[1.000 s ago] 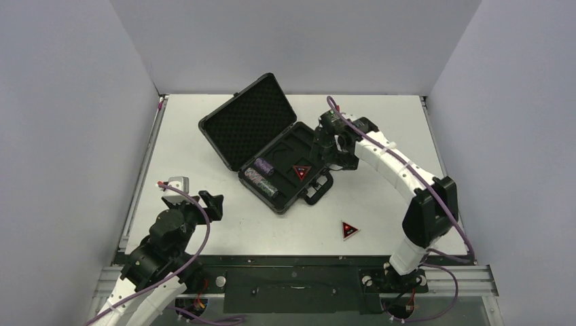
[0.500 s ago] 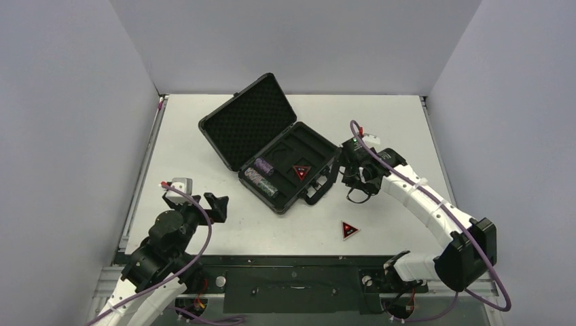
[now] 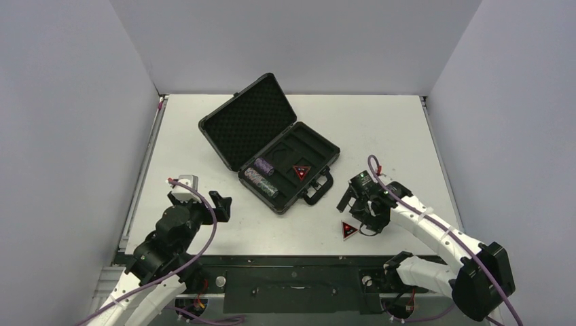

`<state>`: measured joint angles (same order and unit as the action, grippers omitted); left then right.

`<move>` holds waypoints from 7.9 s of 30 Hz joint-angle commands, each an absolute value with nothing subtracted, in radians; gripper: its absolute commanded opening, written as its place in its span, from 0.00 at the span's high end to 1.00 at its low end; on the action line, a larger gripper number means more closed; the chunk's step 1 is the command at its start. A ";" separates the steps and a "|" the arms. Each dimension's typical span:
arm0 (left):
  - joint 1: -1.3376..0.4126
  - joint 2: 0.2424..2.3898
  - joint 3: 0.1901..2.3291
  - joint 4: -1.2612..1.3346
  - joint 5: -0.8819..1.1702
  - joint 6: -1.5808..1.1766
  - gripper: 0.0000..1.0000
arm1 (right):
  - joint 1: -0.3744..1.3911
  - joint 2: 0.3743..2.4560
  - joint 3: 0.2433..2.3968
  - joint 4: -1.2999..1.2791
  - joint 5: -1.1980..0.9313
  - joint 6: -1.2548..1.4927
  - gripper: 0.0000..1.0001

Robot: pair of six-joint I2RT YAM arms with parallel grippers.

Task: Pack up texas hold em set

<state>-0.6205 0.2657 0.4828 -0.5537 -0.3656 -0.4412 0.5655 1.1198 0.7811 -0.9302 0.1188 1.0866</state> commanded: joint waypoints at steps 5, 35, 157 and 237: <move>-0.626 0.285 0.515 -0.535 -0.362 -0.452 0.04 | 0.577 1.075 0.679 -0.895 0.113 1.419 0.00; -0.674 0.237 0.509 -0.539 -0.359 -0.454 0.04 | 0.626 1.288 0.609 -0.745 0.107 1.630 0.21; -0.710 0.143 0.471 -0.517 -0.397 -0.434 0.04 | 0.654 2.215 2.152 -0.803 -0.034 1.170 1.00; -0.756 0.066 0.453 -0.516 -0.393 -0.419 0.04 | 0.679 2.144 2.021 -0.908 0.028 1.299 0.37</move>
